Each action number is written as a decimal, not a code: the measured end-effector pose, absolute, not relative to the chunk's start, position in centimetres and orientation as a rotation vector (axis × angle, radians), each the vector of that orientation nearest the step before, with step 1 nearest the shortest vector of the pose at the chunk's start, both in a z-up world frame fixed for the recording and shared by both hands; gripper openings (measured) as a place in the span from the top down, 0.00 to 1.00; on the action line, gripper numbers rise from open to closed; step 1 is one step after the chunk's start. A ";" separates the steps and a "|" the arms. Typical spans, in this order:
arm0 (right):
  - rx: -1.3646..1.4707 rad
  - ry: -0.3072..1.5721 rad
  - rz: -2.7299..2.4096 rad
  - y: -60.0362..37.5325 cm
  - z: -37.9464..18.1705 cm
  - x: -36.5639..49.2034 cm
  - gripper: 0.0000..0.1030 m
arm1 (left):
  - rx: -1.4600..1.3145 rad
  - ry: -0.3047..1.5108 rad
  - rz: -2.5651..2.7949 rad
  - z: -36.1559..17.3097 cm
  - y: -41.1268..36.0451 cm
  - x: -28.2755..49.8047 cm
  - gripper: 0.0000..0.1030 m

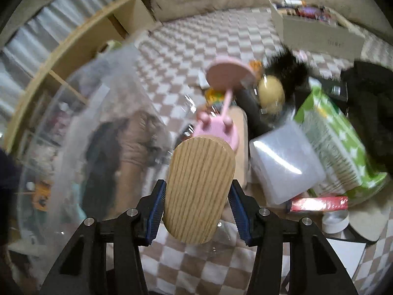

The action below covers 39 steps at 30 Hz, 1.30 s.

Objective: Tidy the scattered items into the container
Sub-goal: 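Carry both held items over the clear plastic container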

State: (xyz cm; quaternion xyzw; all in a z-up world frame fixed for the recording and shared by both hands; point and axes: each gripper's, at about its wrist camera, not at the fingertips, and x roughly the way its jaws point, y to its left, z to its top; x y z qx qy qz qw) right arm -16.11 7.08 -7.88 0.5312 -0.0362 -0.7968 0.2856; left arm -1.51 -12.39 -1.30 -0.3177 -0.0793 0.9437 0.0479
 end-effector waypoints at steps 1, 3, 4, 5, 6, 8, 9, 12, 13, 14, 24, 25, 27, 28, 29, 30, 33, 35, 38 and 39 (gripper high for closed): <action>1.387 -0.095 -2.137 6.9 -6.9 -15.9 0.50 | -0.967 -0.245 2.882 -1.3 -12.6 -1.5 0.50; 1.322 -0.109 -2.142 6.5 -5.0 -15.9 0.50 | -0.964 -0.257 2.892 -1.1 -13.0 -1.4 0.50; 1.292 -0.113 -2.146 6.7 -4.1 -15.7 0.50 | -0.961 -0.264 2.898 -1.0 -13.3 -1.3 0.50; 1.256 -0.110 -2.154 6.6 -3.2 -15.6 0.50 | -0.957 -0.271 2.905 -0.9 -13.5 -1.2 0.50; 1.226 -0.106 -2.160 6.1 -2.6 -15.5 0.50 | -0.953 -0.275 2.910 -0.8 -13.7 -1.1 0.50; 1.186 -0.123 -2.159 6.3 -1.7 -14.9 0.50 | -0.940 -0.277 2.926 -0.5 -14.2 -0.9 0.50; 1.174 -0.137 -2.153 6.3 -1.3 -14.9 0.50 | -0.933 -0.276 2.935 -0.3 -14.6 -0.7 0.50; 1.145 -0.170 -2.124 5.7 -0.5 -14.9 0.50 | -0.915 -0.276 2.965 0.0 -15.6 0.0 0.50; 1.135 -0.177 -2.113 5.5 -0.3 -14.9 0.50 | -0.911 -0.276 2.977 0.1 -16.1 0.2 0.50; 1.123 -0.184 -2.100 5.2 0.0 -14.8 0.50 | -0.908 -0.275 2.990 0.2 -16.5 0.5 0.50; 1.065 -0.221 -1.929 0.5 2.1 -12.1 0.50 | -0.951 -0.298 3.090 -0.9 -20.6 2.8 0.50; 1.062 -0.214 -1.920 -0.1 2.1 -11.8 0.50 | -0.955 -0.291 3.101 -1.0 -20.8 3.0 0.50; 1.059 -0.201 -1.904 -1.0 2.0 -11.3 0.50 | -0.972 -0.273 3.126 -1.1 -21.3 3.3 0.50; 1.058 -0.193 -1.898 -1.4 2.0 -11.1 0.50 | -0.983 -0.259 3.139 -1.1 -21.4 3.4 0.50; 1.059 -0.184 -1.893 -1.9 1.9 -10.9 0.50 | -0.993 -0.246 3.152 -1.2 -21.6 3.6 0.50; 1.061 -0.179 -1.887 -2.3 1.8 -10.8 0.50 | -1.004 -0.235 3.163 -1.2 -21.8 3.8 0.50; 1.073 -0.160 -1.866 -3.6 1.3 -10.2 0.50 | -1.027 -0.188 3.194 -1.3 -22.0 4.3 0.50; 1.077 -0.139 -1.855 -4.5 1.0 -9.8 0.50 | -1.054 -0.139 3.214 -1.6 -22.0 4.6 0.50; 1.085 -0.112 -1.835 -5.6 0.7 -9.2 0.50 | -1.103 -0.112 3.228 -2.3 -22.3 4.9 0.50; 1.089 -0.103 -1.831 -5.9 0.5 -9.0 0.50 | -1.123 -0.128 3.218 -2.6 -22.5 5.0 0.50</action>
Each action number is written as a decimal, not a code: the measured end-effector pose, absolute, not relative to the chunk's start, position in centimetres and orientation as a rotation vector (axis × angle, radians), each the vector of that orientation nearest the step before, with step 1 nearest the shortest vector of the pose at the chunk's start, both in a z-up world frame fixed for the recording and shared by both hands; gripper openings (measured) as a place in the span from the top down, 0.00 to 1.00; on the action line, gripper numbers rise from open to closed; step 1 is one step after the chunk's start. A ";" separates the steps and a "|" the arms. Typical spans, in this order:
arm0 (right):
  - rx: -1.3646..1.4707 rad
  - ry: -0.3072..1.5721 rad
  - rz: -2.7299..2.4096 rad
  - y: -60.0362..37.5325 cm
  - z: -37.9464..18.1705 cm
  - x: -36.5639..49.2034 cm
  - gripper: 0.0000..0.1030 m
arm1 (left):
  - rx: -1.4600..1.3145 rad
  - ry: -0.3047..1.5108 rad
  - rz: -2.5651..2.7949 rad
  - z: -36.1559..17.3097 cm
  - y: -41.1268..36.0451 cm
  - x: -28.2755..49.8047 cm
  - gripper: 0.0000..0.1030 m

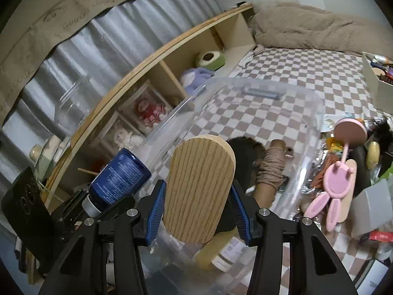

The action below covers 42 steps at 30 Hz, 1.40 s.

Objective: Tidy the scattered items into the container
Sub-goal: 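Carry both held items over the clear plastic container, then lower both items into the container and open both tools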

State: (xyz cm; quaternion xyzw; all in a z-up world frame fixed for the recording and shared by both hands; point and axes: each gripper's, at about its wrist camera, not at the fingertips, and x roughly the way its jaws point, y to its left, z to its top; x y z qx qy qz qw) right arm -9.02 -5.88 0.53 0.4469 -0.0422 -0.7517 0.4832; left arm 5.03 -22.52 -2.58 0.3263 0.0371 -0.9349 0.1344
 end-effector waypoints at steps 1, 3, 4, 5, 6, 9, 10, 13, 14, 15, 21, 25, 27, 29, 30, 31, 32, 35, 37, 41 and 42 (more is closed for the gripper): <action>1.094 -0.091 -1.829 -6.2 0.4 -8.8 0.50 | 0.965 0.121 -2.709 -2.9 -22.7 5.0 0.50; 1.101 -0.075 -1.817 -6.9 0.3 -8.3 0.50 | 0.987 0.144 -2.706 -3.4 -23.1 5.3 0.50; 1.103 -0.065 -1.807 -7.3 0.2 -8.0 0.50 | 0.999 0.146 -2.700 -3.7 -23.2 5.4 0.50; 1.105 -0.050 -1.798 -7.7 0.1 -7.7 0.50 | 1.004 0.141 -2.695 -3.9 -23.3 5.5 0.50; 1.106 -0.039 -1.793 -8.0 0.0 -7.5 0.50 | 1.009 0.136 -2.689 -4.0 -23.4 5.6 0.50; 1.110 -0.002 -1.778 -9.1 -0.4 -6.7 0.50 | 1.020 0.139 -2.678 -4.3 -23.7 5.7 0.50; 1.113 0.008 -1.776 -9.4 -0.5 -6.6 0.50 | 1.024 0.140 -2.676 -4.4 -23.7 5.7 0.50; 1.125 0.037 -1.769 -10.2 -0.9 -6.2 0.50 | 1.050 0.137 -2.668 -4.9 -23.8 5.5 0.50; 1.126 0.046 -1.767 -10.4 -1.0 -6.1 0.50 | 1.068 0.144 -2.668 -5.1 -23.9 5.3 0.50; 1.126 0.059 -1.766 -10.6 -1.1 -6.0 0.50 | 1.094 0.162 -2.668 -5.4 -24.0 5.1 0.50; 1.122 0.125 -1.773 -10.9 -1.4 -5.8 0.52 | 1.258 0.017 -2.610 -6.3 -23.6 3.9 0.50; 1.114 0.143 -1.782 -10.9 -1.5 -6.1 0.52 | 1.329 -0.052 -2.580 -6.4 -23.4 3.6 0.50; 1.120 0.150 -1.777 -11.0 -1.7 -6.2 0.52 | 1.364 -0.119 -2.556 -6.6 -23.3 3.6 0.50; 1.124 0.165 -1.768 -11.1 -1.9 -6.2 0.52 | 1.396 -0.192 -2.528 -6.5 -23.2 3.7 0.50; 1.125 0.172 -1.765 -11.1 -2.0 -6.2 0.52 | 1.410 -0.222 -2.514 -6.4 -23.2 3.8 0.50; 1.126 0.178 -1.761 -11.1 -2.1 -6.2 0.52 | 1.420 -0.240 -2.504 -6.3 -23.3 3.8 0.50; 1.128 0.181 -1.755 -11.1 -2.2 -6.2 0.52 | 1.431 -0.259 -2.495 -6.2 -23.4 3.8 0.50; 1.134 0.181 -1.744 -11.1 -2.3 -6.2 0.52 | 1.491 -0.298 -2.460 -5.8 -23.7 3.6 0.50; 1.136 0.182 -1.739 -11.2 -2.4 -6.2 0.52 | 1.546 -0.334 -2.436 -5.7 -23.6 3.5 0.50; 1.146 0.193 -1.721 -11.6 -2.8 -5.9 0.52 | 1.562 -0.437 -2.380 -5.2 -23.3 3.7 0.30; 1.149 0.198 -1.718 -11.7 -3.0 -5.8 0.52 | 1.539 -0.481 -2.365 -5.0 -23.2 3.8 0.25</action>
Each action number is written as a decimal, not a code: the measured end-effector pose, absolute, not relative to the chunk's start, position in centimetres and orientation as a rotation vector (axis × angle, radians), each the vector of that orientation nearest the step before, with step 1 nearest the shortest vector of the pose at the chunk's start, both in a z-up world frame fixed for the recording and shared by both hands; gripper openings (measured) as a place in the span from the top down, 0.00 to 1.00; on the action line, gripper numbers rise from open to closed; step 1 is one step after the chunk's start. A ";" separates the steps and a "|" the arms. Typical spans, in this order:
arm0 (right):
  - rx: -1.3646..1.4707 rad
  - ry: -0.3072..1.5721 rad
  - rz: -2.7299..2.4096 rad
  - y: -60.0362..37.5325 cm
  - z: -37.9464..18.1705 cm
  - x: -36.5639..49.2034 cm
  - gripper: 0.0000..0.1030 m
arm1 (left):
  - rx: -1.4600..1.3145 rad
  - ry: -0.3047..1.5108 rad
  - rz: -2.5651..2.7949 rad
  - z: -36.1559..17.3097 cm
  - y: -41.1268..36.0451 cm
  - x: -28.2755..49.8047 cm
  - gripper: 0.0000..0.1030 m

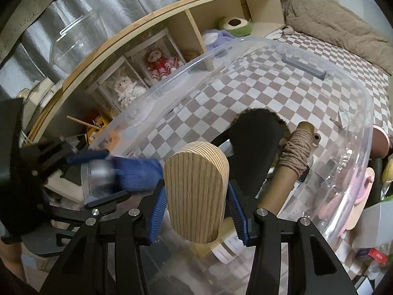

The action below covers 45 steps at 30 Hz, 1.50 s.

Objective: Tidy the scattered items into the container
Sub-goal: 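Lower both items into the container and open both tools, then withdraw both tools up out of the container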

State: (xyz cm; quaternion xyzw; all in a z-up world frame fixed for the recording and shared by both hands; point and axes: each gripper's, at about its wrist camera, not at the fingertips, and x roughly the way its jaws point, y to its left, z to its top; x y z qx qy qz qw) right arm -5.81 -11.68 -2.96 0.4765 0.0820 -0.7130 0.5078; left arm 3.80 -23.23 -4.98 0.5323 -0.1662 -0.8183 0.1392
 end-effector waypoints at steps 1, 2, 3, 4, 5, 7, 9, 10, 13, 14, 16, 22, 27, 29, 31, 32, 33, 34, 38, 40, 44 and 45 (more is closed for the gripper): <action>1.150 0.202 -1.718 -11.8 -3.1 -5.7 0.52 | 1.514 -0.513 -2.356 -4.8 -23.2 4.0 0.24; 1.152 0.209 -1.718 -11.9 -3.3 -5.6 0.52 | 1.482 -0.544 -2.347 -4.4 -23.2 4.2 0.23; 1.155 0.215 -1.716 -12.0 -3.4 -5.6 0.52 | 1.466 -0.548 -2.350 -4.1 -23.3 4.5 0.23; 1.159 0.221 -1.711 -12.1 -3.6 -5.5 0.52 | 1.459 -0.533 -2.357 -3.9 -23.5 4.6 0.23; 1.165 0.226 -1.704 -12.3 -3.8 -5.4 0.52 | 1.450 -0.506 -2.367 -3.5 -23.8 4.9 0.23; 1.174 0.238 -1.691 -12.5 -4.1 -5.1 0.52 | 1.434 -0.473 -2.383 -3.1 -24.1 5.3 0.23; 1.183 0.257 -1.677 -13.0 -4.4 -4.6 0.52 | 1.422 -0.458 -2.392 -2.8 -24.1 5.7 0.23; 1.188 0.268 -1.671 -13.2 -4.5 -4.4 0.52 | 1.419 -0.448 -2.397 -2.6 -24.1 5.9 0.23; 1.198 0.288 -1.684 -13.6 -4.6 -4.1 0.52 | 1.421 -0.422 -2.415 -2.5 -23.9 6.5 0.23; 1.205 0.286 -1.688 -13.5 -4.5 -4.2 0.52 | 1.420 -0.418 -2.419 -2.4 -23.9 6.6 0.23; 1.253 0.268 -1.669 -13.6 -4.8 -4.3 0.52 | 1.413 -0.418 -2.428 -2.4 -23.5 6.9 0.23; 1.377 0.229 -1.561 -14.2 -6.0 -3.6 0.38 | 1.406 -0.397 -2.458 -2.1 -23.2 7.2 0.23; 1.382 0.166 -1.534 -13.9 -5.3 -3.2 0.06 | 1.404 -0.391 -2.463 -2.1 -23.0 7.3 0.23; 1.376 0.171 -1.543 -13.8 -5.2 -3.1 0.06 | 1.401 -0.380 -2.467 -2.0 -23.0 7.3 0.23; 1.375 0.172 -1.541 -13.8 -5.2 -3.1 0.06 | 1.400 -0.367 -2.471 -2.0 -23.1 7.4 0.23; 1.375 0.174 -1.541 -13.8 -5.2 -3.1 0.06 | 1.400 -0.364 -2.471 -2.0 -23.2 7.4 0.23; 1.374 0.176 -1.541 -13.8 -5.2 -3.1 0.06 | 1.402 -0.360 -2.471 -2.1 -23.2 7.4 0.23; 1.370 0.183 -1.543 -13.8 -5.1 -3.0 0.06 | 1.402 -0.356 -2.471 -2.1 -23.2 7.4 0.23; 1.354 0.175 -1.538 -13.5 -4.8 -2.7 0.06 | 1.410 -0.333 -2.474 -2.1 -23.2 7.5 0.23; 1.335 0.162 -1.538 -13.4 -4.5 -2.7 0.06 | 1.408 -0.330 -2.473 -2.1 -23.2 7.5 0.23; 1.278 0.183 -1.599 -12.6 -3.5 -2.8 0.06 | 1.398 -0.294 -2.481 -1.9 -23.3 7.6 0.23; 1.268 0.180 -1.606 -12.4 -3.3 -2.8 0.06 | 1.396 -0.284 -2.485 -1.8 -23.3 7.6 0.23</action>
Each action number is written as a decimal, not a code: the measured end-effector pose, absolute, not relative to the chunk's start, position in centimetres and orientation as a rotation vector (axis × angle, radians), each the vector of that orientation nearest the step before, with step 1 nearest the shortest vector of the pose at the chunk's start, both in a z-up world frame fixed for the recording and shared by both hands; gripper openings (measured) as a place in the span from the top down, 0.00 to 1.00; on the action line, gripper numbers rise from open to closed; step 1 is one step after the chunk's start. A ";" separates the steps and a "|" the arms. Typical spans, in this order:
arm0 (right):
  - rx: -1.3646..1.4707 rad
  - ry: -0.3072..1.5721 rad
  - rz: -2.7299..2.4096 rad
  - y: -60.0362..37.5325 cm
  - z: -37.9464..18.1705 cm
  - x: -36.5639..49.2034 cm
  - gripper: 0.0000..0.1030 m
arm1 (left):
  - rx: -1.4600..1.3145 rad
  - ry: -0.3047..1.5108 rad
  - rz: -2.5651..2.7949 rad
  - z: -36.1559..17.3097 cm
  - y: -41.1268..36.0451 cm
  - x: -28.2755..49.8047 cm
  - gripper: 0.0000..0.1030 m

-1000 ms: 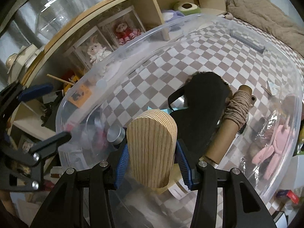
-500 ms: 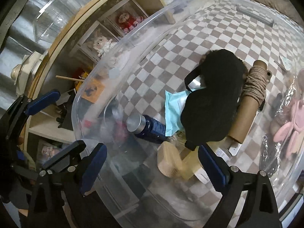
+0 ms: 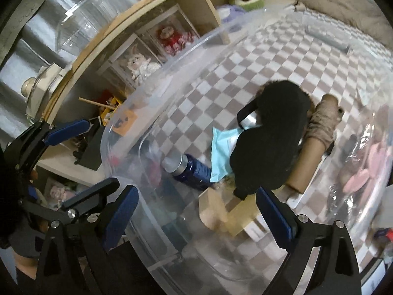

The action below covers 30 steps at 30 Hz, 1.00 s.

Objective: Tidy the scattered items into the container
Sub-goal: 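Withdraw both tools up out of the container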

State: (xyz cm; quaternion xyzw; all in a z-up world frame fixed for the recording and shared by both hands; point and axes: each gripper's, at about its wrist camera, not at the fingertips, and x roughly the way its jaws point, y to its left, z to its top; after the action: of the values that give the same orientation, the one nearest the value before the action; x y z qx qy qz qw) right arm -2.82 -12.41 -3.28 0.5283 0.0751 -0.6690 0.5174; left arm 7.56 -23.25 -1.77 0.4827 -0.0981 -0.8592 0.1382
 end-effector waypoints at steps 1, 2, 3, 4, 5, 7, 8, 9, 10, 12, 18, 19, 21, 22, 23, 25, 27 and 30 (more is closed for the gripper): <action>1.253 0.175 -1.614 -12.2 -3.0 -2.9 0.06 | 1.394 -0.272 -2.490 -1.7 -23.2 7.5 0.23; 1.229 0.171 -1.629 -12.0 -2.5 -2.9 0.06 | 1.392 -0.262 -2.493 -1.6 -23.2 7.5 0.23; 1.200 0.175 -1.649 -11.8 -2.1 -2.8 0.06 | 1.392 -0.256 -2.494 -1.6 -23.1 7.4 0.23; 1.169 0.182 -1.673 -11.5 -1.7 -2.8 0.05 | 1.393 -0.250 -2.497 -1.5 -23.0 7.4 0.23; 1.137 0.191 -1.702 -11.3 -1.2 -2.7 0.00 | 1.392 -0.245 -2.500 -1.4 -22.9 7.4 0.23; 1.097 0.198 -1.736 -10.8 -0.7 -2.6 0.00 | 1.384 -0.244 -2.505 -1.2 -22.6 7.4 0.23; 1.090 0.202 -1.744 -10.7 -0.5 -2.6 0.00 | 1.379 -0.245 -2.508 -1.1 -22.5 7.4 0.23; 1.086 0.203 -1.748 -10.5 -0.4 -2.7 0.00 | 1.374 -0.245 -2.512 -1.0 -22.4 7.4 0.23; 1.083 0.205 -1.752 -10.2 -0.3 -2.7 0.00 | 1.369 -0.245 -2.516 -0.9 -22.2 7.5 0.23; 1.073 0.217 -1.765 -9.8 -0.2 -2.7 0.00 | 1.366 -0.245 -2.525 -0.7 -21.8 7.6 0.23; 1.037 0.241 -1.805 -8.2 0.5 -2.6 0.00 | 1.304 -0.222 -2.567 -0.1 -20.8 7.8 0.00; 1.033 0.239 -1.808 -7.8 0.7 -2.5 0.00 | 1.295 -0.220 -2.575 0.0 -20.6 7.8 0.00; 1.025 0.235 -1.815 -7.2 1.0 -2.5 0.00 | 1.275 -0.209 -2.594 0.3 -20.2 7.7 0.00; 1.019 0.233 -1.820 -6.9 1.1 -2.4 0.00 | 1.261 -0.197 -2.602 0.4 -20.1 7.7 0.00; 1.012 0.230 -1.826 -6.5 1.3 -2.4 0.00 | 1.253 -0.186 -2.607 0.5 -20.0 7.6 0.00; 1.000 0.226 -1.839 -5.8 1.6 -2.3 0.00 | 1.242 -0.161 -2.619 0.7 -19.8 7.5 0.00; 0.989 0.218 -1.853 -5.0 1.9 -2.4 0.00 | 1.229 -0.144 -2.628 0.9 -19.5 7.3 0.00; 0.985 0.197 -1.862 -3.9 2.4 -2.4 0.00 | 1.208 -0.151 -2.645 1.0 -18.8 7.0 0.00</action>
State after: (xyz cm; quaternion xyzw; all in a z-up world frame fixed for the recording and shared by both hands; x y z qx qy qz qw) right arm -2.45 -3.89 2.42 0.4055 0.0812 -0.7667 0.4910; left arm 6.99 -18.84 0.99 0.4121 -0.0516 -0.9024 0.1145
